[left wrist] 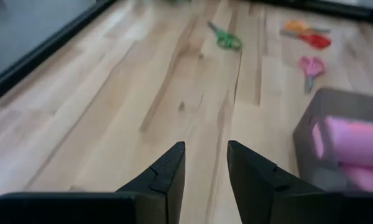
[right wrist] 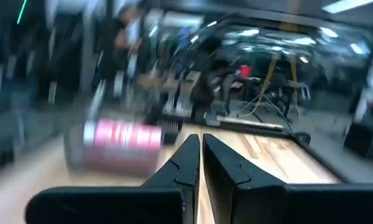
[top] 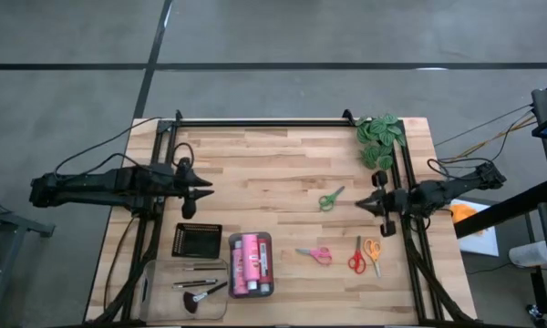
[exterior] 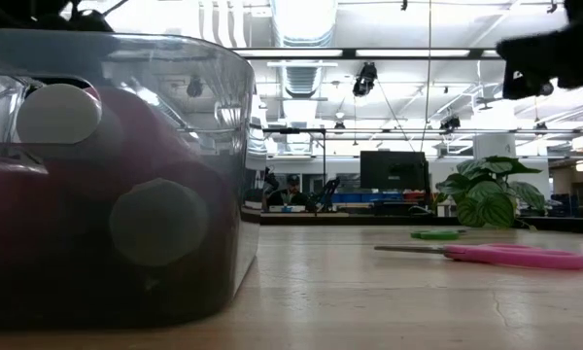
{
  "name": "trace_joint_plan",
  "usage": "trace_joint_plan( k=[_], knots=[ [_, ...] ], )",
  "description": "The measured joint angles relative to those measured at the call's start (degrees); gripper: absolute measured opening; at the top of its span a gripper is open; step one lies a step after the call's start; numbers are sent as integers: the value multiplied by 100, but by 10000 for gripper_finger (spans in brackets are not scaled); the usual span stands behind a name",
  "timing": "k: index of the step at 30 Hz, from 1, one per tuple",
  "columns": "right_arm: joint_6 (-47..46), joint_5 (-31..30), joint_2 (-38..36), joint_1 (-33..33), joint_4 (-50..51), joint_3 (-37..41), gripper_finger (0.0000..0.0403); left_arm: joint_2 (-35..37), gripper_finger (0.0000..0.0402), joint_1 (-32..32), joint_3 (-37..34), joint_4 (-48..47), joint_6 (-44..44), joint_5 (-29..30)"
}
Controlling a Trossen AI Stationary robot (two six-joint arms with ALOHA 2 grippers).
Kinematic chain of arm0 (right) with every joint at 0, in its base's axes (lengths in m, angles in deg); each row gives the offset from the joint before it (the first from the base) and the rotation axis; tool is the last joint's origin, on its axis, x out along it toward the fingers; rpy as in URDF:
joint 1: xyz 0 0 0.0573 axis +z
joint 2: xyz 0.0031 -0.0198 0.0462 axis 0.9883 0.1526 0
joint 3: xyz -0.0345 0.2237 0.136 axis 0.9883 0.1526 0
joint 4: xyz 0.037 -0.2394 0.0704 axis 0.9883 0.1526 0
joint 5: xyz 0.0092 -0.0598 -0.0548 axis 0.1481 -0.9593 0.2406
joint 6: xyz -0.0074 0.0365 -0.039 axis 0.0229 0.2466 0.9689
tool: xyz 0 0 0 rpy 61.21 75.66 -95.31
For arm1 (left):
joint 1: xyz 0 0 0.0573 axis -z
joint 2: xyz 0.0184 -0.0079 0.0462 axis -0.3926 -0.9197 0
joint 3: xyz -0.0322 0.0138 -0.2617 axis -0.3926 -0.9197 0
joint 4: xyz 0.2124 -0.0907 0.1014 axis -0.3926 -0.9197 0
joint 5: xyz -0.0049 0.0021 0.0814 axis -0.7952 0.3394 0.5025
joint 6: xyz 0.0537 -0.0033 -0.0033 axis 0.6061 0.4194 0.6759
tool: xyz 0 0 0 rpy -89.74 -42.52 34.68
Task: Pick & Place Paint Supplies
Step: Put the green scissors into the black bin
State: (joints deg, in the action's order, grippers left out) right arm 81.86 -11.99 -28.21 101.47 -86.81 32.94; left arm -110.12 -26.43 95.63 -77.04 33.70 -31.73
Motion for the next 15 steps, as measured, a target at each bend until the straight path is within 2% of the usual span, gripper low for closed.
trace_joint_plan(
  k=[3,5,11,15],
  knots=[
    [-1198,-378,-4,-2,-467,-2,15,0,122,0,0,-210,0,0],
    [-1572,-471,-9,-6,-645,-2,15,0,122,0,0,-303,-1,0],
    [-1419,-515,-3,-6,-657,-19,15,0,122,-1,0,-320,-1,0],
    [-1307,-551,248,-2,231,-592,15,0,122,0,0,-318,-2,0]
  ],
)
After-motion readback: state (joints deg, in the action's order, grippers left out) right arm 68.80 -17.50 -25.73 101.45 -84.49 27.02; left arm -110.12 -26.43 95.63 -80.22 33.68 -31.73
